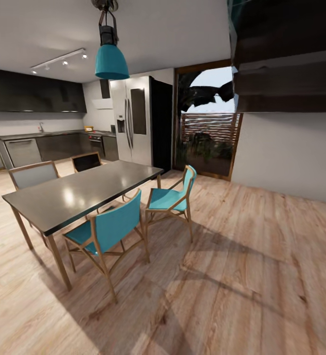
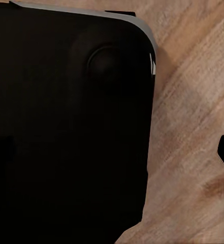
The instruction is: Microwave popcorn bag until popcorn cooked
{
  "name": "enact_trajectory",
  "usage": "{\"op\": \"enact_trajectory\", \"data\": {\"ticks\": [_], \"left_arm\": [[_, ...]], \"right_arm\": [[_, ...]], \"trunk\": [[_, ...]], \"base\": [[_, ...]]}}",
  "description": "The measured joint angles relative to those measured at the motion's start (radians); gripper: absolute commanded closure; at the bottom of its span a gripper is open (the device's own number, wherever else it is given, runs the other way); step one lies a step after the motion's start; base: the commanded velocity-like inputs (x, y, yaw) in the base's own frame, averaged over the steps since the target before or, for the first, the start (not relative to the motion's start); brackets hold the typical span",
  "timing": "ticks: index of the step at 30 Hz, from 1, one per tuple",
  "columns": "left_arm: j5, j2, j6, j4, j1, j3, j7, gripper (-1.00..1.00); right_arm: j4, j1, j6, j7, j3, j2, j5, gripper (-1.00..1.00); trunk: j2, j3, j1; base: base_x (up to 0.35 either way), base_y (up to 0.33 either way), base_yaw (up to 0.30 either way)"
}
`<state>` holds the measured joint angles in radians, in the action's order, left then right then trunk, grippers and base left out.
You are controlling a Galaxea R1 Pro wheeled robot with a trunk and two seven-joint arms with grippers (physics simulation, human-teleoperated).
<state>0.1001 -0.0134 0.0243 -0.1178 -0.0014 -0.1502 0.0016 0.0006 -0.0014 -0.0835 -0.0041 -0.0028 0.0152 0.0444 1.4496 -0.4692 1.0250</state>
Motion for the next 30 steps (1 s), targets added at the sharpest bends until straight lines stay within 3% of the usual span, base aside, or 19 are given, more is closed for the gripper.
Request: {"op": "enact_trajectory", "data": {"ticks": [30], "left_arm": [[0.000, 0.000, 0.000, 0.000, 0.000, -0.001, 0.000, -1.00]], "right_arm": [[0.000, 0.000, 0.000, 0.000, 0.000, 0.000, 0.000, -1.00]], "trunk": [[0.000, 0.000, 0.000]], "base": [[0.000, 0.000, 0.281]]}}
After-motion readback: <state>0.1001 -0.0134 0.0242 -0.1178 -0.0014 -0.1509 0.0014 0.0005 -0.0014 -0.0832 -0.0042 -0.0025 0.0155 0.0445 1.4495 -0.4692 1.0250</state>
